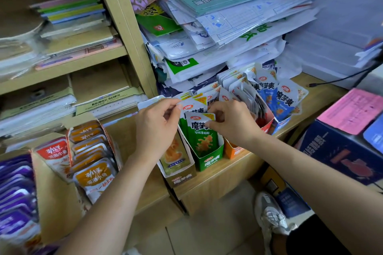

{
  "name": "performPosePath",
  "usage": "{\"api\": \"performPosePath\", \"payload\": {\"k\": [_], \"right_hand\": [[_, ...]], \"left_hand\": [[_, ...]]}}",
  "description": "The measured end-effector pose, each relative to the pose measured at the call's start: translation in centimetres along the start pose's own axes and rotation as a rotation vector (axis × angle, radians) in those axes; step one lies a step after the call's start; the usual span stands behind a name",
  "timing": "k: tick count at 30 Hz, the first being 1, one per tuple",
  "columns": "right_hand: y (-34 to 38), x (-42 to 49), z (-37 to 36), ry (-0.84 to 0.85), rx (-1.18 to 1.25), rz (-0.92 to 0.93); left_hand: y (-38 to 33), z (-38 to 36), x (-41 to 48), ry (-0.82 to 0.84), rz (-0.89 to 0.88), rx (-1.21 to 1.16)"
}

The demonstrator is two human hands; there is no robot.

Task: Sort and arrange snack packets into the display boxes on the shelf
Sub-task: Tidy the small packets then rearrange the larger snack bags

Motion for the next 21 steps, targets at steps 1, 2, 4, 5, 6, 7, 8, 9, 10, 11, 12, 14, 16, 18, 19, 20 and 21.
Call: {"api": "performPosePath", "payload": {"k": [1,2,4,5,6,7,8,9,10,11,12,14,16,18,19,20,21], "right_hand": [[0.1,0.3,0.0,-0.023,0.024,-0.004],[0.1,0.6,0.1,-0.052,0.053,-0.009],[0.3,1.3,0.3,-0.110,0.098,0.005],[0.6,1.5,0.2,-0.127,0.088,0.031],[1.0,1.6,-0.1,-0.126,0.053,0.070],[1.4,1.7,-0.6,-0.113,0.003,0.109],[1.7,1.7,-1.0,-0.098,-0.044,0.141],[1.7,1.6,-1.5,-0.082,-0.081,0.163],[1.6,1.6,-1.7,-0.074,-0.107,0.175],[1.5,1.6,-1.7,-0.078,-0.122,0.178],[1.5,1.5,-1.6,-0.084,-0.130,0.172],[1.4,1.2,-1.2,-0.101,-0.132,0.162],[1.5,0.8,-0.9,-0.101,-0.125,0.148],[1.7,0.3,-0.8,-0.081,-0.119,0.130],[1.8,-0.1,-0.8,-0.064,-0.115,0.125],[1.7,-0.5,-0.8,-0.046,-0.112,0.116],[1.8,-1.1,-0.7,-0.032,-0.112,0.117]], "left_hand": [[-0.1,0.3,0.1,-0.017,-0.009,-0.001],[-0.2,0.5,0.2,-0.032,-0.023,0.000],[-0.4,0.9,0.5,-0.046,-0.054,0.019],[-0.3,0.9,0.6,-0.041,-0.060,0.049],[-0.1,0.8,0.6,-0.029,-0.058,0.095],[0.3,0.5,0.7,-0.010,-0.051,0.145],[0.6,0.2,0.8,0.013,-0.045,0.185],[1.0,-0.1,0.8,0.030,-0.043,0.206],[1.3,-0.3,0.8,0.037,-0.042,0.215],[1.4,-0.3,0.7,0.038,-0.039,0.214],[1.5,-0.4,0.7,0.043,-0.036,0.208],[1.7,-0.8,0.6,0.093,-0.030,0.206],[1.7,-1.6,0.6,0.167,-0.036,0.268],[1.8,-2.3,0.5,0.210,-0.048,0.352],[1.8,-2.4,0.5,0.207,-0.046,0.377],[1.6,-2.4,0.6,0.192,-0.042,0.393],[1.4,-2.3,0.6,0.172,-0.040,0.403]]}}
Point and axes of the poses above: each hand's wrist, its own x-axis towards the middle knuckle, its own z-axis out of the back of the hand, y = z × x, the point moved 9 cm from there along x, towards the middle knuckle, and after that the axes turned 3 degrees about z, right-handed, at the moved point
